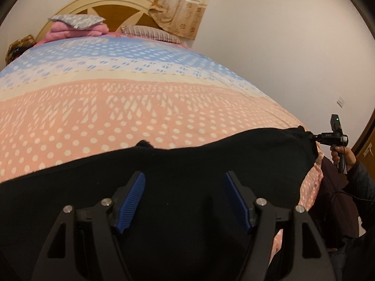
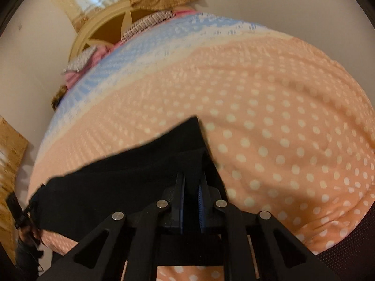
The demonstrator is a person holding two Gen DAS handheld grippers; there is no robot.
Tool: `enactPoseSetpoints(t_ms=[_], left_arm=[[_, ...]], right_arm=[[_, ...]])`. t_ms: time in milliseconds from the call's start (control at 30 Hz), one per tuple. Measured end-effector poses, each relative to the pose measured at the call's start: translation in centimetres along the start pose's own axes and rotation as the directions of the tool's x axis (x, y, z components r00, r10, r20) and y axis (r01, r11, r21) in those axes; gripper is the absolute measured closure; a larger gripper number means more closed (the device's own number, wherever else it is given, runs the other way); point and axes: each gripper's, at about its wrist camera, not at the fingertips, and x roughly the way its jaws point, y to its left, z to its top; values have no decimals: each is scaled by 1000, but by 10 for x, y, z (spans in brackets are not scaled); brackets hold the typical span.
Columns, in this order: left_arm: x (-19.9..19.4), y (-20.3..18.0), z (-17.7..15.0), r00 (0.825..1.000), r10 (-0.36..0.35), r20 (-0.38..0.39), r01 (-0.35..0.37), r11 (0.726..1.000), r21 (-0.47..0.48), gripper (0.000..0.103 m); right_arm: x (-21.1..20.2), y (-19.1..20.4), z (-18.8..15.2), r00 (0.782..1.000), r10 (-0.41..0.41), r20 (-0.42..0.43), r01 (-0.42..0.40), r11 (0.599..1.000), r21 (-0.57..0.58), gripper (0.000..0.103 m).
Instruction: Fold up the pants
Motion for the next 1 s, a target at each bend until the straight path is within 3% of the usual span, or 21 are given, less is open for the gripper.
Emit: enactPoseSetpoints(t_ms=[133, 267, 333, 400, 433, 467, 533, 633, 700, 767, 800, 833, 1000], left_arm=[[-1, 7, -3, 1000, 23, -4, -23, 1000, -13, 31], [-1, 10, -7, 1000, 32, -2, -32, 999, -21, 31], [-2, 12, -9, 999, 32, 3, -31, 999, -31, 31], [-2, 13, -10, 1000, 29, 6, -28, 999, -34, 31], [-3, 13, -10, 1000, 28, 8, -27, 999, -33, 31], [-3, 13, -10, 1000, 27, 8, -26, 999, -32, 31], [-3, 13, -10, 1000, 25, 8, -24, 999, -28, 31], [-4, 13, -10, 1000, 24, 10, -23, 999, -33, 31], [-4, 12, -10, 1000, 26, 9, -26, 999, -32, 31], [-4, 11, -10, 999, 34, 7, -33, 999, -30, 31], [-5, 11, -10, 999, 36, 8, -36, 999, -31, 31], [-6, 11, -10, 999, 40, 9, -40, 999, -36, 31], [-23, 16, -7, 998, 41, 49, -39, 998, -53, 31]], right_arm=[[-18, 11, 14, 996, -3, 90, 6, 999, -35, 94], [-5, 25, 25, 991, -108, 80, 116, 989, -96, 94], [9, 20, 25, 987, -158, 7, 158, 983, -95, 93], [25, 7, 22, 987, -154, -54, 150, 987, -64, 81], [23, 3, 22, 988, -151, -26, 149, 987, -54, 67], [21, 0, 20, 988, -156, -12, 155, 987, -50, 60], [16, -8, 17, 991, -137, -9, 137, 990, -19, 59], [5, -13, 12, 1000, -15, 21, 16, 1000, -21, 59], [6, -14, 11, 999, 15, 35, -13, 999, -48, 59], [18, -17, 10, 993, 115, 5, -115, 993, -39, 58], [23, -17, 10, 990, 140, -5, -140, 990, -32, 62], [22, -14, 9, 995, 103, 10, -102, 993, -53, 88], [-8, 8, 7, 983, 180, 36, -180, 984, 2, 92]])
